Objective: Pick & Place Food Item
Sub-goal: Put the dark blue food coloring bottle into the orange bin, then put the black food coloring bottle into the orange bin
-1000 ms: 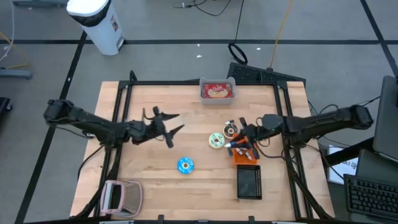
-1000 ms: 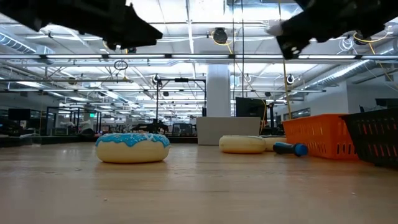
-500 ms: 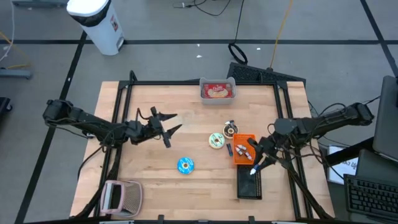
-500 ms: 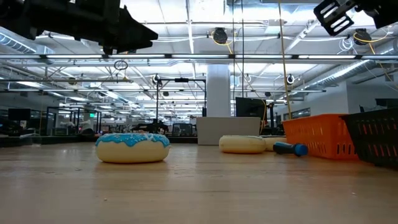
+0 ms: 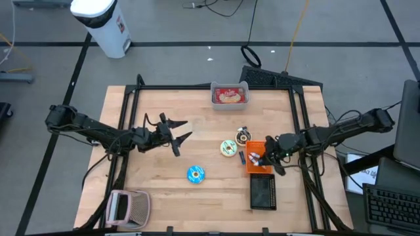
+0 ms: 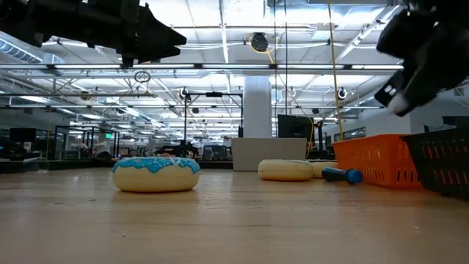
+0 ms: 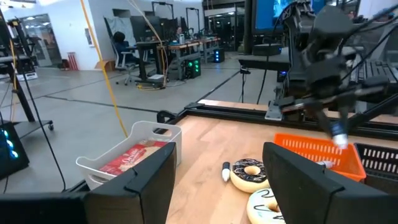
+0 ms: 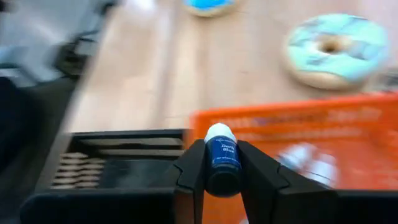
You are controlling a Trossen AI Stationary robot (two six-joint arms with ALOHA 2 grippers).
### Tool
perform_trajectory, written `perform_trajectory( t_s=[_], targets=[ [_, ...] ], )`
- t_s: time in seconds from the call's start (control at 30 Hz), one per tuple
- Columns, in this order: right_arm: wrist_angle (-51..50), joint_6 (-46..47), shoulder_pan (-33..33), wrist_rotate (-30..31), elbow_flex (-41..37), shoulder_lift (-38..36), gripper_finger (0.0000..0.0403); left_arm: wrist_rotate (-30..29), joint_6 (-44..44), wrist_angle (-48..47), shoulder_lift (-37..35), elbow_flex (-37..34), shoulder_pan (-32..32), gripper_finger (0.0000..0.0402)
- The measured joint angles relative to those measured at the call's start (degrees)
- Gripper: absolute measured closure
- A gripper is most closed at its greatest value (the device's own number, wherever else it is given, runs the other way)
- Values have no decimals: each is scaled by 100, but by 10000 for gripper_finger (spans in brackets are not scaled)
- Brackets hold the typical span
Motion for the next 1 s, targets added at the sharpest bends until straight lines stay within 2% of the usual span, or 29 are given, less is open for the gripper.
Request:
perform_trajectory(
  t_s=[0.13,0.23,0.7,0.9,1.0],
  targets=[
    [2,20,0,771,-305,-2,333,0,-4,0,0,0,0,160],
    [6,17,-2,930,-462,-2,324,1,-4,-2,0,0,0,160],
    [569,-81,-4,947,-640,-2,287,-2,-5,-7,0,0,0,160],
    [1739,-922,-5,984,-640,-2,286,-4,-139,-26,0,0,0,160],
    [2535,-1595,-72,1541,-640,-2,288,-3,-155,-28,0,0,0,160]
  ],
)
